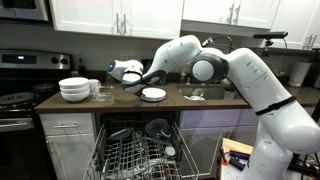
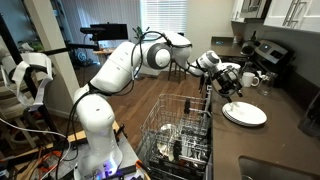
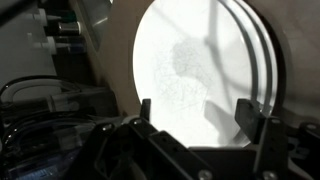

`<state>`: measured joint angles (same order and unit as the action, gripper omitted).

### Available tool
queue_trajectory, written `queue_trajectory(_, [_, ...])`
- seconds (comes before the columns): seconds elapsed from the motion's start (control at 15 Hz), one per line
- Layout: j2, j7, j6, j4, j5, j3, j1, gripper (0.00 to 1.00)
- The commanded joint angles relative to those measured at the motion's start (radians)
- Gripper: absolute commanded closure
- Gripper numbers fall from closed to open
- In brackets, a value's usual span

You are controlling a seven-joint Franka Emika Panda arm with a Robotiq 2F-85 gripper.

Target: Put one white plate inside the dishwasher

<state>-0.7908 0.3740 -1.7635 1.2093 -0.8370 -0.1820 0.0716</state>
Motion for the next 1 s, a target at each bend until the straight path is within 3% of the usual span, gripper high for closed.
queue_trajectory(0.0, [0.017, 0.014, 0.011, 0.007, -0.004, 0.001, 0.006, 0.12])
queue_trajectory(0.93, [0.025, 0.023, -0.027, 0.022, 0.008, 0.01, -0.002, 0.13])
